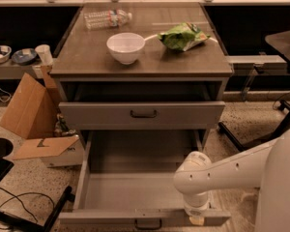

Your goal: Open middle drawer

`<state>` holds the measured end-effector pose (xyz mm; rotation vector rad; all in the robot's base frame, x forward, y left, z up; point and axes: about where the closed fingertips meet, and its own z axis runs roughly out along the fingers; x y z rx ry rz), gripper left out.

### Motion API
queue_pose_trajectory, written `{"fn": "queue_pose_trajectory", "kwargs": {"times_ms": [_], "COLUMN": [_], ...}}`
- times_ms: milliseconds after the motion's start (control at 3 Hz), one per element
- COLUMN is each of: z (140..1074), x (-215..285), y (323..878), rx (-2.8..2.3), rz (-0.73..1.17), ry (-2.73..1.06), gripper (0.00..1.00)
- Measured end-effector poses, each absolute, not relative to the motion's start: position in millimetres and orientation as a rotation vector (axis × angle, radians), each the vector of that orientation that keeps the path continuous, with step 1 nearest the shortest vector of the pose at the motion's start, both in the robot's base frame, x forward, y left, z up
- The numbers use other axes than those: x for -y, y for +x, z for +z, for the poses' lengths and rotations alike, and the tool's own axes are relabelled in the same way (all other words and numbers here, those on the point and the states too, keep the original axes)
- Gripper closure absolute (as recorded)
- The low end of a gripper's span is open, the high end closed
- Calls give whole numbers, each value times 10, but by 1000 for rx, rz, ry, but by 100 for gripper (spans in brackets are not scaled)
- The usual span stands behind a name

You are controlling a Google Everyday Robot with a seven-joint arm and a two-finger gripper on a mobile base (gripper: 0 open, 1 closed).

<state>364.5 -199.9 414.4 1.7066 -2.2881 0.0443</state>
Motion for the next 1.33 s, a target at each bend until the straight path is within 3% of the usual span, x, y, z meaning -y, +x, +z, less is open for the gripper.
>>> {"fn": "queue_pose_trajectory", "kwargs": {"times_ms": [333,667,1333], "z": [4169,4169,4169], "x": [2024,2023,2023], "y": [3564,3564,3564], "rx": [2290,2290,2290], "rz": [47,47,47], "ry": [1686,1686,1686], "gripper": [100,82,36]}}
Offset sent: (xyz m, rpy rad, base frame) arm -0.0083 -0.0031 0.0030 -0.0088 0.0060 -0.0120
